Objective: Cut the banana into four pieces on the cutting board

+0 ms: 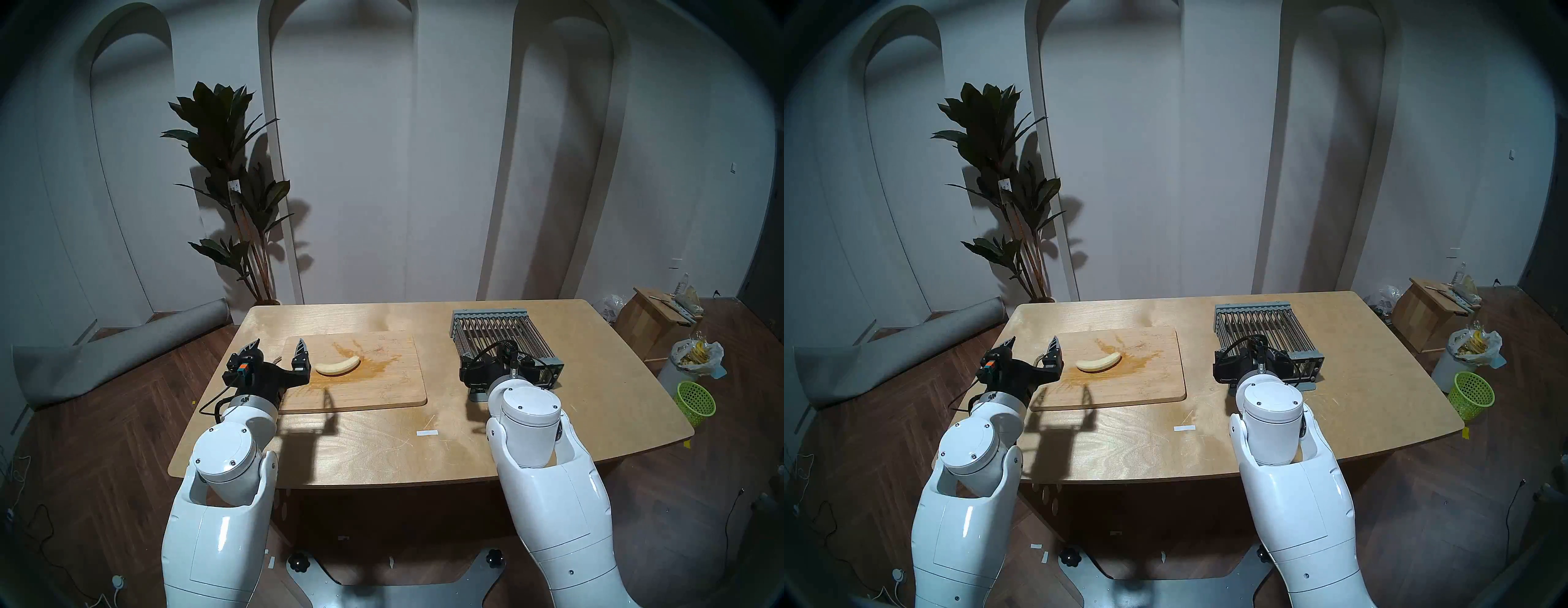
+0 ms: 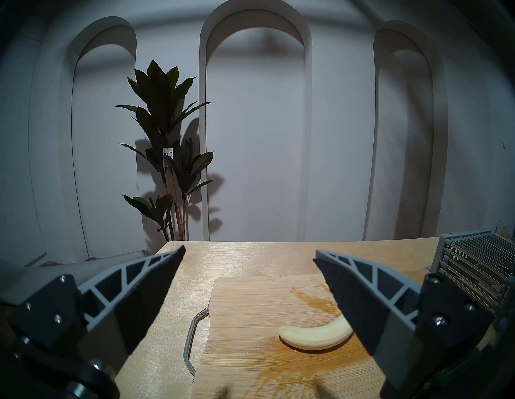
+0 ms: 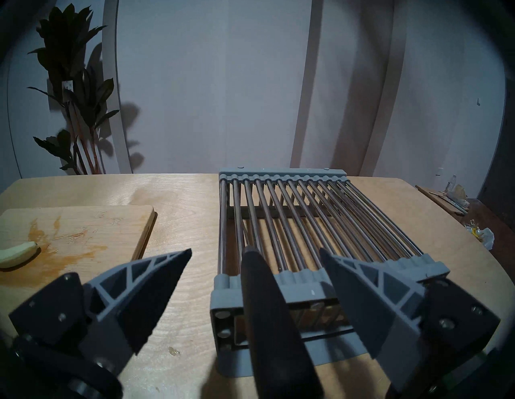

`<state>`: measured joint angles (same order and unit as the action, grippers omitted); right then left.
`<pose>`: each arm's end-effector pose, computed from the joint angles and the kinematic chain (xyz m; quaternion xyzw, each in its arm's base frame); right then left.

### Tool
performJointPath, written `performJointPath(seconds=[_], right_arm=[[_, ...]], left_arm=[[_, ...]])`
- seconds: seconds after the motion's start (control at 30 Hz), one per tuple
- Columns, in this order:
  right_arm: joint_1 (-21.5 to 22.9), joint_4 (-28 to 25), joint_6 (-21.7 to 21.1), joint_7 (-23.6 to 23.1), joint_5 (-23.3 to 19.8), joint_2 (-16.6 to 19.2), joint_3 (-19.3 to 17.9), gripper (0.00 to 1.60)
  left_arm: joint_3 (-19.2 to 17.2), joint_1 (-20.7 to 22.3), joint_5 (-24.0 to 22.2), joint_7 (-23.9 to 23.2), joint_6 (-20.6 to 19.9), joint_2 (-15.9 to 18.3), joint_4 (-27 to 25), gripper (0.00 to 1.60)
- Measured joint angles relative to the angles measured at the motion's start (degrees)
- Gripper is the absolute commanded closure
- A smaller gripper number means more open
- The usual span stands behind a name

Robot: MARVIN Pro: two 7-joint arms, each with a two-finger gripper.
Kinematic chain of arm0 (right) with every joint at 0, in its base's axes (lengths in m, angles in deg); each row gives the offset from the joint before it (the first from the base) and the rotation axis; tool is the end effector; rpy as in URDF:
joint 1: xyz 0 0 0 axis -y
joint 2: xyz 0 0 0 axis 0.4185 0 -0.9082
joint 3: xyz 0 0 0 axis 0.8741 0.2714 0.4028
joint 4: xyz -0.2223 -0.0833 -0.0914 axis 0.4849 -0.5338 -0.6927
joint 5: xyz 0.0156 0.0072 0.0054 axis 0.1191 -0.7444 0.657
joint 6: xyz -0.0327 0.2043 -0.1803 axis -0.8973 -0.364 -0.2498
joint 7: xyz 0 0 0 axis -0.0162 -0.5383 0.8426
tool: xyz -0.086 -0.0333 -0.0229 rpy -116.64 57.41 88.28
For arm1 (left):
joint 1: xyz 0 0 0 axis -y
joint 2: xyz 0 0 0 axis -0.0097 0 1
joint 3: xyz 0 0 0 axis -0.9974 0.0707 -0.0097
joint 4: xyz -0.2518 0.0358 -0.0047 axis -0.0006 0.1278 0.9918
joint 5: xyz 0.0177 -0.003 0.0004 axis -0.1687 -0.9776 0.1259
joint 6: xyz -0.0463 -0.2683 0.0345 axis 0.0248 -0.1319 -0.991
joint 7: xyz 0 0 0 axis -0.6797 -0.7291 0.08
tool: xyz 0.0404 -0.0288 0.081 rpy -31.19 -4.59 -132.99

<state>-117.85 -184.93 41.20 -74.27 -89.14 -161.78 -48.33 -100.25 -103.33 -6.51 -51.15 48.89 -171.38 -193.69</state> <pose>0.3629 0.0210 -0.2509 0.8166 -0.0165 0.5744 0.0549 0.3311 0.0330 -0.2384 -0.7148 -0.0164 -0.6989 0.0167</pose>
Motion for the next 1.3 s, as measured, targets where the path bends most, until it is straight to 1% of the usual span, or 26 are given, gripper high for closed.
performJointPath(seconds=[0.3, 0.77, 1.27, 1.3], right_arm=[[-1.6, -0.6, 0.3, -0.5, 0.0, 0.7, -0.1, 0.0], [0.1, 1.3, 1.2, -2.7, 0.2, 2.6, -1.5, 0.0], [0.2, 1.8, 1.3, -4.1, 0.1, 2.8, -1.3, 0.0], [-0.1, 1.6, 1.4, -4.2, 0.1, 2.7, -0.9, 0.58]], left_arm=[[0.0, 0.0, -0.1, 0.1, 0.0, 0.1, 0.0, 0.0], [0.1, 0.0, -0.1, 0.2, 0.0, 0.2, 0.0, 0.0], [0.2, 0.0, -0.2, 0.3, 0.0, 0.3, 0.0, 0.0], [0.2, 0.0, -0.2, 0.3, 0.0, 0.3, 0.0, 0.0]])
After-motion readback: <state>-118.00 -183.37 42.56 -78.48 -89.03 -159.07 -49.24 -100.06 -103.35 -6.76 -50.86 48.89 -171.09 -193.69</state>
